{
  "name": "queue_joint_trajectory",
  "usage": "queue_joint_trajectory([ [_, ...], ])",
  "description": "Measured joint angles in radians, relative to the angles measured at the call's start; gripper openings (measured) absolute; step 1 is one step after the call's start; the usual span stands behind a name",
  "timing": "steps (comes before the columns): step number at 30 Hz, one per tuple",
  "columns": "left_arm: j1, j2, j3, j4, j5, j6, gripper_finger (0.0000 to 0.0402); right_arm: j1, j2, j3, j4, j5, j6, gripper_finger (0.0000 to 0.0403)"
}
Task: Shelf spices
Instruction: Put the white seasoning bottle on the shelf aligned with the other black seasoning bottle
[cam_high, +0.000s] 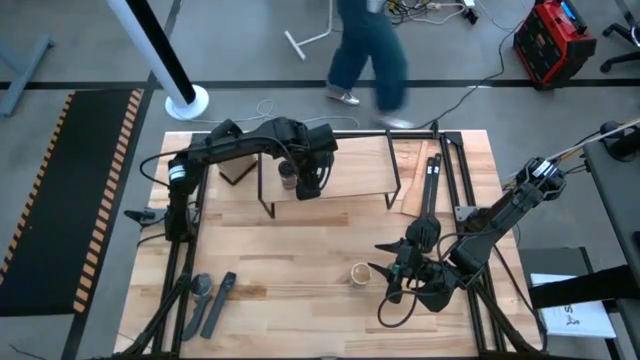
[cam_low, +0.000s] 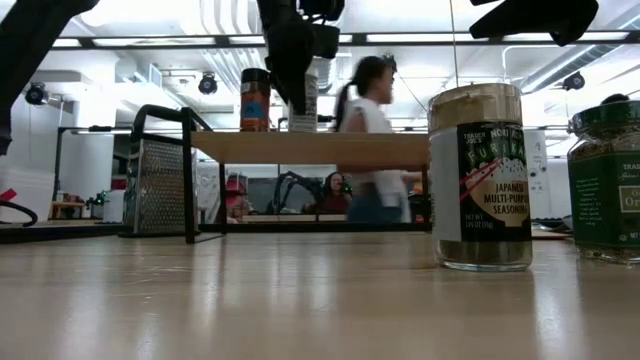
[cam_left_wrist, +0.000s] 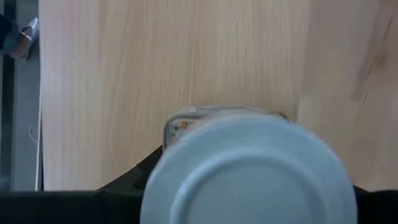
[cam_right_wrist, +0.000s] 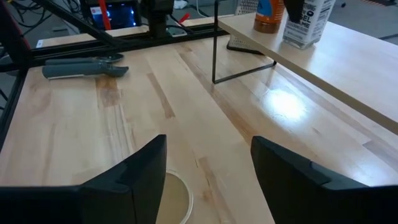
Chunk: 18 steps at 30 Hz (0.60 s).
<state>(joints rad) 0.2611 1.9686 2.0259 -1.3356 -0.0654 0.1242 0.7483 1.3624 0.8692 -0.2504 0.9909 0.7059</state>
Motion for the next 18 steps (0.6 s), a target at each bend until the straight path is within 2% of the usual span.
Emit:
queue_joint_trajectory([
  [6,0.003,-0.006,-0.015,0.019,-0.002,0.019,0.0188,0.000,0.000,0.000,0.001,0.000,0.000,0.0223],
  [18,0.003,-0.007,0.074,0.020,-0.057,0.035,0.0274,0.000,0.000,0.000,0.002,-0.003,0.002,0.0213],
])
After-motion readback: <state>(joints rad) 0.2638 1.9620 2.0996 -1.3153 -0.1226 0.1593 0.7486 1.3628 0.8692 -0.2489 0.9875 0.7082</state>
